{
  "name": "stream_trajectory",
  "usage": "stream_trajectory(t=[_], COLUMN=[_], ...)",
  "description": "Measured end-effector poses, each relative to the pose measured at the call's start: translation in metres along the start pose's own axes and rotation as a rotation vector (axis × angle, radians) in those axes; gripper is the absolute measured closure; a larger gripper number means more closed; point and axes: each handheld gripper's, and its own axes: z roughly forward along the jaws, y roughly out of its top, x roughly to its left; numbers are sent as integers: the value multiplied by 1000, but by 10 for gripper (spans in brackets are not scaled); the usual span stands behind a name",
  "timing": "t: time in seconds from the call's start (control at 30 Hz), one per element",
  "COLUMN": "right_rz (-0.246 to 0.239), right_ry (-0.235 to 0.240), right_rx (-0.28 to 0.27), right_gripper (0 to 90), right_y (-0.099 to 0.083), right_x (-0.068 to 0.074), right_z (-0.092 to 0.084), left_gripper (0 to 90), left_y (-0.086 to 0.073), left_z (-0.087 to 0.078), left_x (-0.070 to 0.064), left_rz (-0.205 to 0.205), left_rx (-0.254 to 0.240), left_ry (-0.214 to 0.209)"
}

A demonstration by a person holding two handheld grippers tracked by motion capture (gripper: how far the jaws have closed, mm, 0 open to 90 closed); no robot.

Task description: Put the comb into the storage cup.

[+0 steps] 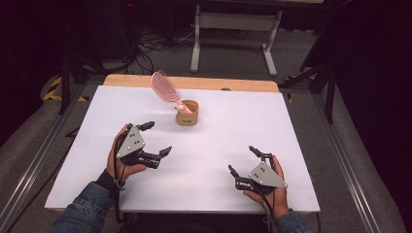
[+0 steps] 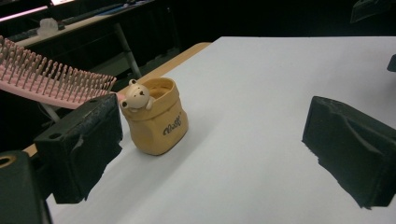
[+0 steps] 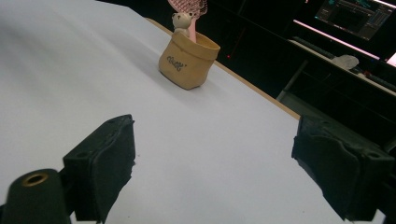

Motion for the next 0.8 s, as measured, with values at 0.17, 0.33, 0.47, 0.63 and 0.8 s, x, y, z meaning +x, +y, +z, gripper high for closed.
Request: stream_trajectory(t=[0.17, 0.33, 0.47, 0.63, 0.8], right_rz=[0, 2, 3, 4, 5], right_ry=[1, 5, 5, 6, 7], right_rx=[-2, -1, -2, -3, -3], right_gripper=[132, 132, 131, 128, 120], right_y=[0, 0, 1, 0, 1], right_x=[0, -1, -1, -1, -1], right_z=[0, -1, -1, -1, -1], left_gripper=[61, 65, 66, 68, 68], left_y=[0, -1, -3, -3, -5], left_z=[-3, -5, -7, -11, -14], left_x=[-4, -7, -11, -13, -16], left_rz=[12, 27, 29, 36, 43], left_rx=[4, 10, 17, 14, 19], left_ry=[-8, -17, -23, -24, -28])
